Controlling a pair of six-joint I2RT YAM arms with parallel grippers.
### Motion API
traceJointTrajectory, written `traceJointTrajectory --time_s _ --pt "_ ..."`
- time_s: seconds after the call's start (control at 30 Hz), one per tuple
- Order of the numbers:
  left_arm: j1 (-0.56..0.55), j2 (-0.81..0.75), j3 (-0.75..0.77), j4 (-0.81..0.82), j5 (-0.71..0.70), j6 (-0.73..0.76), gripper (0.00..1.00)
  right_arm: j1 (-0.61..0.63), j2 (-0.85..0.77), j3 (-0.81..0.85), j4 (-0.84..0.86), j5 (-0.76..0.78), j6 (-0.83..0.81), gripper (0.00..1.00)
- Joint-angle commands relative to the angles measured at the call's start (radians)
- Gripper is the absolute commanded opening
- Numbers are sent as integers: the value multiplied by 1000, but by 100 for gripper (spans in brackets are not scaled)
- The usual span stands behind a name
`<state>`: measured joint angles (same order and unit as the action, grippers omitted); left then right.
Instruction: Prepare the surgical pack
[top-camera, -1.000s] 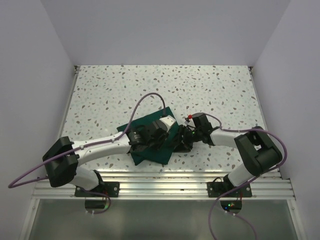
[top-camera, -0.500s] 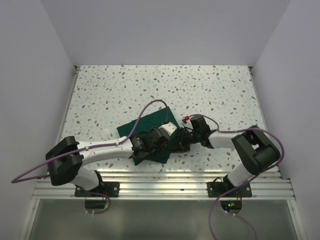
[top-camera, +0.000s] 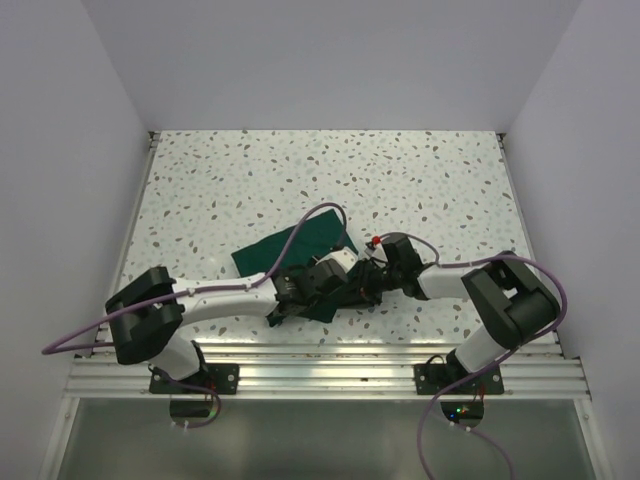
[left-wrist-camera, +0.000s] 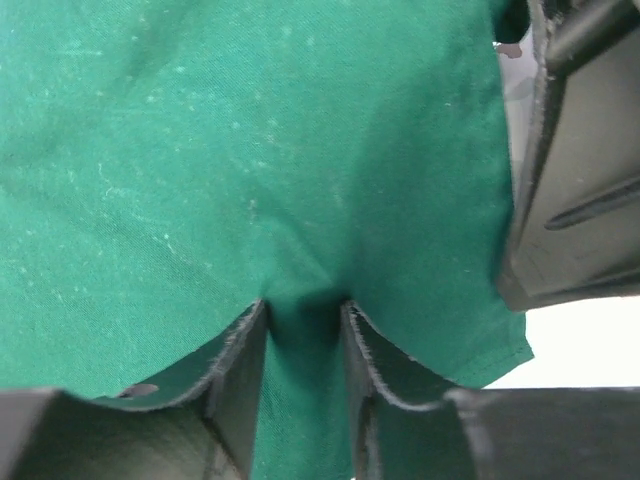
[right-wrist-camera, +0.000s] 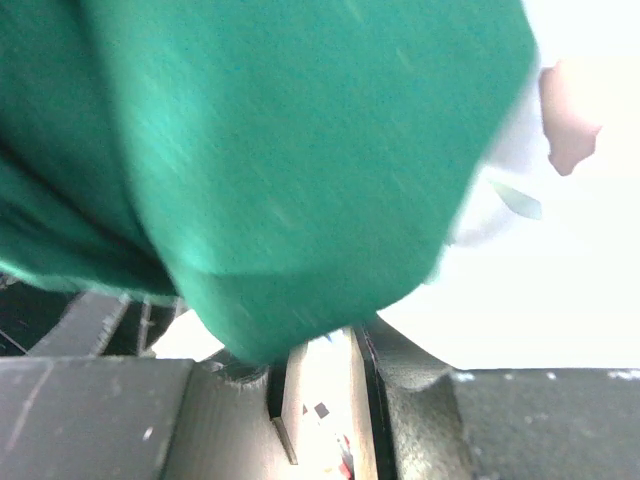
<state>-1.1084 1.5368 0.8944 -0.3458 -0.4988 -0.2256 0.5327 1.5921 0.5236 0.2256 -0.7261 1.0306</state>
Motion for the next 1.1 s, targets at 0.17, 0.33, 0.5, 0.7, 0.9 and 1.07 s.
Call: traceJointTrajectory --time_s 0.17,0.33,0.5,0.7,0.9,1.07 --pt "9 37 63 -47 -101 32 17 3 -43 -13 20 -12 3 24" --pt "10 31 103 -68 -119 40 4 3 -58 -10 3 -7 -3 24" --pt "9 60 121 -68 -145 62 0 4 -61 3 -11 -9 -1 24" --pt "9 51 156 -94 -191 54 0 4 -125 18 -72 66 60 14" --pt "10 48 242 -156 -218 77 0 9 -175 36 -20 120 177 13" --pt "9 40 255 -137 -164 101 0 7 -138 110 -51 123 163 14"
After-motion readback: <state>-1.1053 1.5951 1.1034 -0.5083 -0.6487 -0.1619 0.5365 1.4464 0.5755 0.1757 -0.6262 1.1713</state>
